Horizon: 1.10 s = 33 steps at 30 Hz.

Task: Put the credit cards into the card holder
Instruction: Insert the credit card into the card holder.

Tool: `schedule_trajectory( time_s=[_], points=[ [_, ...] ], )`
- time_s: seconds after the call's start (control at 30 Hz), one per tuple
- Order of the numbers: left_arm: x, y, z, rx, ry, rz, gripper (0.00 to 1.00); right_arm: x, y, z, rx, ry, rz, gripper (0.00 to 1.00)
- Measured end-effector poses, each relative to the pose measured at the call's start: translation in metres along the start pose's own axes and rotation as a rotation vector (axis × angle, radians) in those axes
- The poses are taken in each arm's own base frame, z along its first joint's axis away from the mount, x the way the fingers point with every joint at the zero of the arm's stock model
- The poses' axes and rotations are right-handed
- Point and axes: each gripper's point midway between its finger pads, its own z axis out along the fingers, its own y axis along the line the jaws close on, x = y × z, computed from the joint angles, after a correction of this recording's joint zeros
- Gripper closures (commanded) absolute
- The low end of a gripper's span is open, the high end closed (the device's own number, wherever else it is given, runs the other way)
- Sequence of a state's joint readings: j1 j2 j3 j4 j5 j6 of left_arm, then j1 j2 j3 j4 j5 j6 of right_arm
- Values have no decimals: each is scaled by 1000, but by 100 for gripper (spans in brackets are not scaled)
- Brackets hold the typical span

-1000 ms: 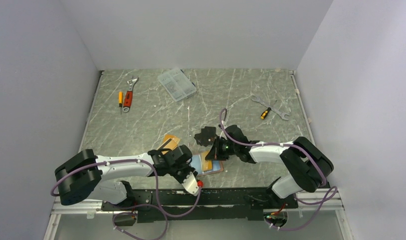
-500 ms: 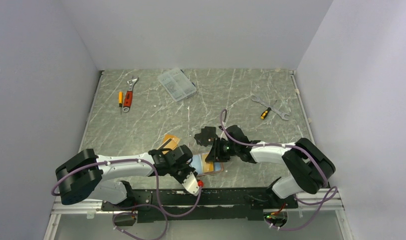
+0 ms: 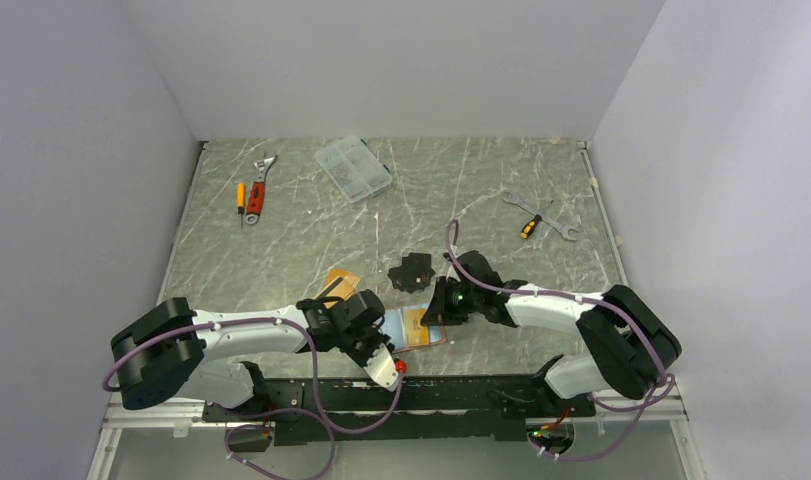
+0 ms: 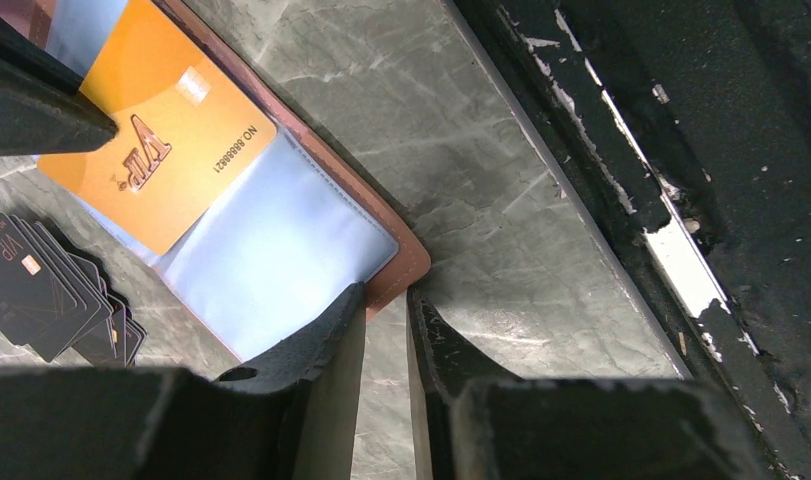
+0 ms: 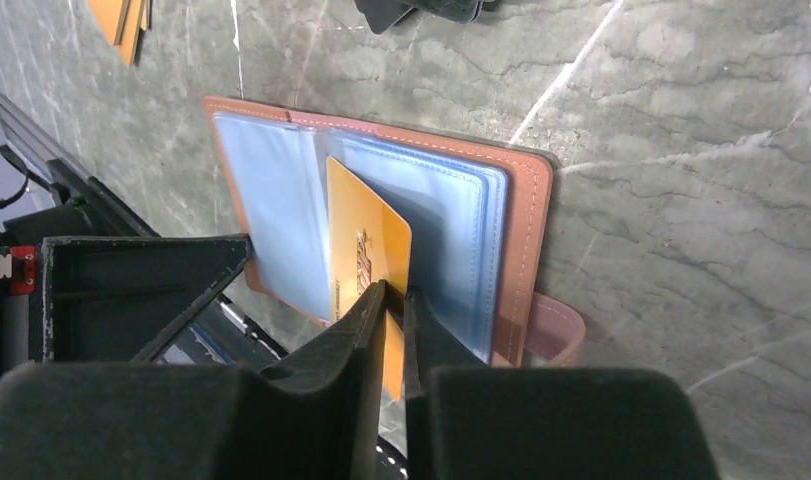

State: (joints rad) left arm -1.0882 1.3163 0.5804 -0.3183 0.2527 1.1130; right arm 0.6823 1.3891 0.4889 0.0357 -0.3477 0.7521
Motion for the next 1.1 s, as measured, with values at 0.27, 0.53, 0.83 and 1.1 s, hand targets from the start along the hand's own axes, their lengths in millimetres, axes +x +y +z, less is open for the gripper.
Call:
schedule_trajectory(
  time_s=[0.27, 0.53, 0.83, 1.1],
  points=[
    [0, 0, 0, 0, 0, 0, 73, -1, 5, 0, -28, 5, 5, 100],
    [0, 0, 0, -1, 0, 1, 73, 1, 1, 3, -20, 16, 12, 100],
    [0, 0, 0, -2, 0, 2, 73, -4, 6, 9, -25, 32, -5, 100],
    [0, 0, 0, -2, 0, 4, 74, -7, 10, 12, -27, 36, -25, 100]
  ],
)
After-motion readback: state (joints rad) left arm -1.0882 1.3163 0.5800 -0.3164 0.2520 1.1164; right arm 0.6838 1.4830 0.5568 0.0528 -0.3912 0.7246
